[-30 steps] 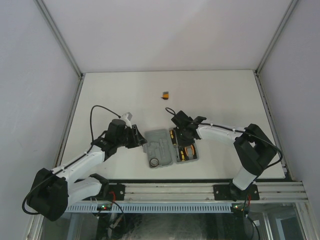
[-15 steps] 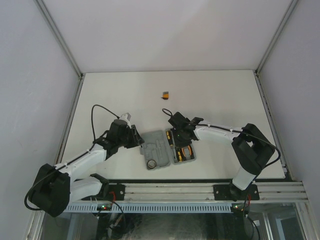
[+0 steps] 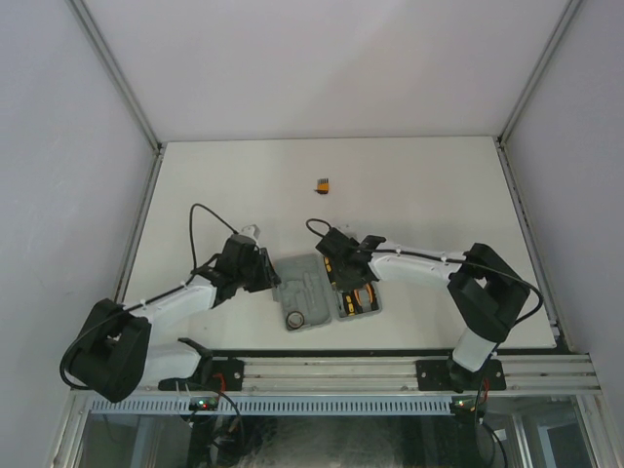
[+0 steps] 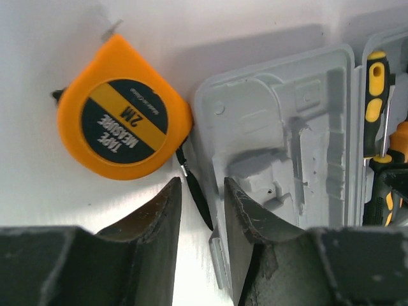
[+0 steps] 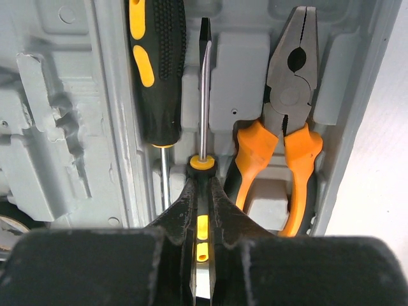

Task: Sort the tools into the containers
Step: Move the storage box to the center of the board.

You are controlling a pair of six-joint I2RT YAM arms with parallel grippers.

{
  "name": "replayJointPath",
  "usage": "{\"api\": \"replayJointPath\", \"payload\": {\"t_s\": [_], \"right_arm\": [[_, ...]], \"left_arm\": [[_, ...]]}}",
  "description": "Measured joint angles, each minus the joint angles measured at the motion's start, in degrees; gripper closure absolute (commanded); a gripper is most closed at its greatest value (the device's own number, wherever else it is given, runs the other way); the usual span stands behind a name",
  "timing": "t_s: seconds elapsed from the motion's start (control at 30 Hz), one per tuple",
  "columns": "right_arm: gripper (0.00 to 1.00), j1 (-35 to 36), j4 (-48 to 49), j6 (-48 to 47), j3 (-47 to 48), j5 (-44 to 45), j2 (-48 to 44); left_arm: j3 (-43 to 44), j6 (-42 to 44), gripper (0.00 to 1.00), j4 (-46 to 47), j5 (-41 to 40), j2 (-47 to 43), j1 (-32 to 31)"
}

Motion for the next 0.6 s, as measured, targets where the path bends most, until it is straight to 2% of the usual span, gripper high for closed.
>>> {"api": "replayJointPath", "payload": {"t_s": [0.37, 0.6], "right_arm": [[1.00, 0.48, -0.50, -1.92, 1.53, 0.02, 1.86], [1.00, -0.55, -0.37, -3.85, 1.51, -2.21, 1.97]], "left_arm": [[0.00, 1.20, 0.73, 3.28, 1.99, 4.52, -2.58], [0.22, 2.01, 0.73, 3.45, 1.88, 5.11, -2.73]]}}
